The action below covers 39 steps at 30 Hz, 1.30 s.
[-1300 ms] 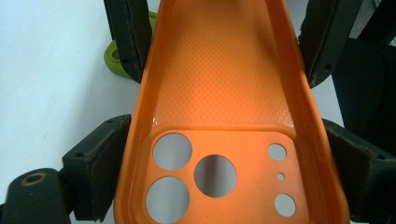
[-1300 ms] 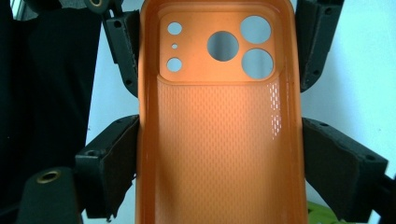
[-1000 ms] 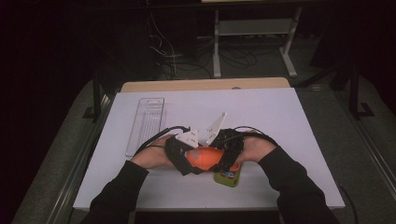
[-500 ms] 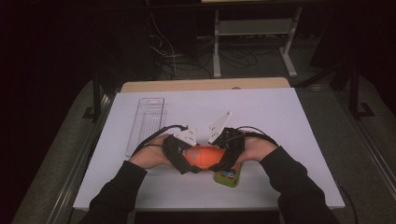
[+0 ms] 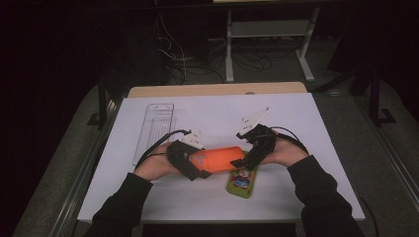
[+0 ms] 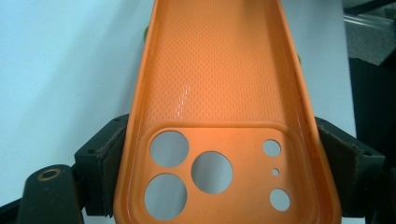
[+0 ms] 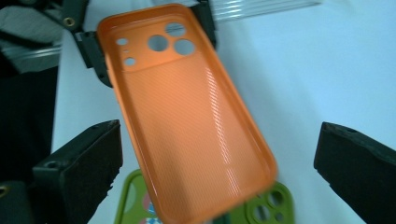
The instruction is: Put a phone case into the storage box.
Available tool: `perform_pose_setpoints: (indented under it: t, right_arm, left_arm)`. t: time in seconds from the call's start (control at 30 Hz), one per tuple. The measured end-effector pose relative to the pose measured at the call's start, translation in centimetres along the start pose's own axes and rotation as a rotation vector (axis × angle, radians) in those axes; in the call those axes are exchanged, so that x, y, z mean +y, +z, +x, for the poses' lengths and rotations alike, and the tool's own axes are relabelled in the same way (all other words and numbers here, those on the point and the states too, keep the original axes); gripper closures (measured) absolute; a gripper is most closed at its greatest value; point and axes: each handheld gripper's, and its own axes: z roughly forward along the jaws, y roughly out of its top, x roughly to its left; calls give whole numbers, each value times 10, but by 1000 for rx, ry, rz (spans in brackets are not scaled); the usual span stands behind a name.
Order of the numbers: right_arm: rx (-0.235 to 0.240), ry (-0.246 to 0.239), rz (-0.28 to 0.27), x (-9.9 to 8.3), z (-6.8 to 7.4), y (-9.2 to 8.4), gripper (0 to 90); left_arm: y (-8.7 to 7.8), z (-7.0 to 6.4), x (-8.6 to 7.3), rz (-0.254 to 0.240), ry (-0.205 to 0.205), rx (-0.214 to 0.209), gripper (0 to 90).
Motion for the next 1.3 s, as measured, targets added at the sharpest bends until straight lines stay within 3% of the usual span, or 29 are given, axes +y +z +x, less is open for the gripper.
perform_pose_setpoints:
  t: [0.07,0.17,0.3,0.37,0.43,0.53,0.9,1.07,1.3]
  right_arm:
    - [-22,54,-6,-3,1,-5,4]
    - [-53,100,-24,-10,-2,-10,5]
    - [-95,157,-43,-20,-4,-14,4]
    - [-111,227,-68,-27,-3,-16,5]
    - [-135,255,-82,-33,-4,-16,4]
    - [-163,301,-65,-41,-3,-14,4]
    - [-259,415,-90,-59,8,4,5]
    - [-272,481,-96,-63,13,15,4]
    - [-287,466,-137,-62,15,24,4]
  left_arm:
    - [0,1,-1,2,-3,15,161]
    - [1,1,-2,4,-39,44,161]
    - [0,1,-2,-3,-58,86,160]
    - [0,1,-2,2,-67,103,160]
    - [0,0,-2,-11,-94,128,160]
    - [0,1,-3,0,-97,160,160]
    - [1,0,-1,0,-168,253,160]
    - [1,1,-2,-11,-205,280,160]
    - [2,-1,0,-18,-211,284,160]
